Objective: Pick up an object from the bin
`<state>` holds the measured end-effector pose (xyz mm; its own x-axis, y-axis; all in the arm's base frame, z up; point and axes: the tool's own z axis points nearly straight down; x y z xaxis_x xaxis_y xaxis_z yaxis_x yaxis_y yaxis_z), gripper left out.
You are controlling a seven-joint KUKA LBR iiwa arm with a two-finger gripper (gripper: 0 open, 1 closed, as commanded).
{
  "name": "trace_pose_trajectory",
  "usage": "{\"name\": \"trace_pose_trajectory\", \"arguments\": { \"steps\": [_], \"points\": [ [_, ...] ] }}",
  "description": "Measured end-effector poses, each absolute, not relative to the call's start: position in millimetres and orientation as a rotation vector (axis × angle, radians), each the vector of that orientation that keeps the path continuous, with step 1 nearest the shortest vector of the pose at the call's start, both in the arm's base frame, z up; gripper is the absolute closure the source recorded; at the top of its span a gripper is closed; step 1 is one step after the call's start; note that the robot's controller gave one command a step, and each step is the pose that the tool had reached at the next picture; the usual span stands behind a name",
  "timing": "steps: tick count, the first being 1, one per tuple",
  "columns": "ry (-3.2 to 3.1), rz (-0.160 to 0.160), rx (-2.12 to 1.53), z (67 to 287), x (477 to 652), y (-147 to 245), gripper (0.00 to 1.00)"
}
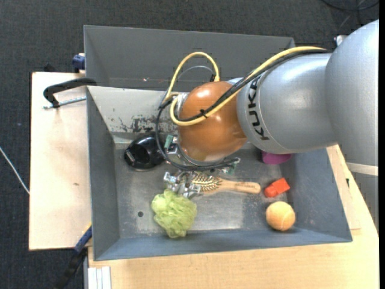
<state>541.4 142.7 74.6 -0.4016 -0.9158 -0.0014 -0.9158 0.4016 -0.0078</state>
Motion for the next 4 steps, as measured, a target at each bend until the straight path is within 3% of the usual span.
{"name": "trace_pose_trajectory", "arguments": {
  "steps": [2,4],
  "points": [
    [2.627,-0.005,-1.717,78.5,540.3,142.7,1.00],
    [2.629,0.003,-1.718,122.5,538.7,144.4,1.00]
  ]
}}
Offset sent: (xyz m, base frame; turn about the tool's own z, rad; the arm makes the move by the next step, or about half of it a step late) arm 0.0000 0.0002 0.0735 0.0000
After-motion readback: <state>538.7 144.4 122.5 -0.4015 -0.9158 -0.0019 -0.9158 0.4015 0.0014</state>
